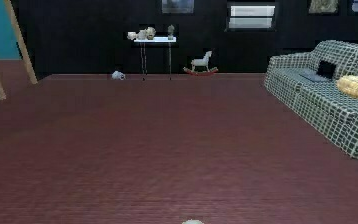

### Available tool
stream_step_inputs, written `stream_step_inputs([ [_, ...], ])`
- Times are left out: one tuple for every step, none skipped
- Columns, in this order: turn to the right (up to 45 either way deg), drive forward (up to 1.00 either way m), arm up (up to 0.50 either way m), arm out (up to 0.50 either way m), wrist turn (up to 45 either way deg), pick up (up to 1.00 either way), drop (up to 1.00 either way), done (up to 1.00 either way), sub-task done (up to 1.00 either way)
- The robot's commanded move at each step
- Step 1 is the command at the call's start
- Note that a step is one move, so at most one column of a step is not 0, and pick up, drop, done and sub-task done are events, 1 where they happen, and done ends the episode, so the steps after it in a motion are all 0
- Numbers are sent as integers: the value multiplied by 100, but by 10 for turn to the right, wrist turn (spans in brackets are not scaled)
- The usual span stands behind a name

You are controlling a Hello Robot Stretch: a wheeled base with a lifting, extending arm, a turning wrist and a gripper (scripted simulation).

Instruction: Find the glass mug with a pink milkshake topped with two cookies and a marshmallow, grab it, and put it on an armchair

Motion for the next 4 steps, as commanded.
stream_step_inputs([
  [450,0,0,0,0,0,0,0,0],
  [390,0,0,0,0,0,0,0,0],
  [0,20,0,0,0,0,0,0,0],
  [120,0,0,0,0,0,0,0,0],
])
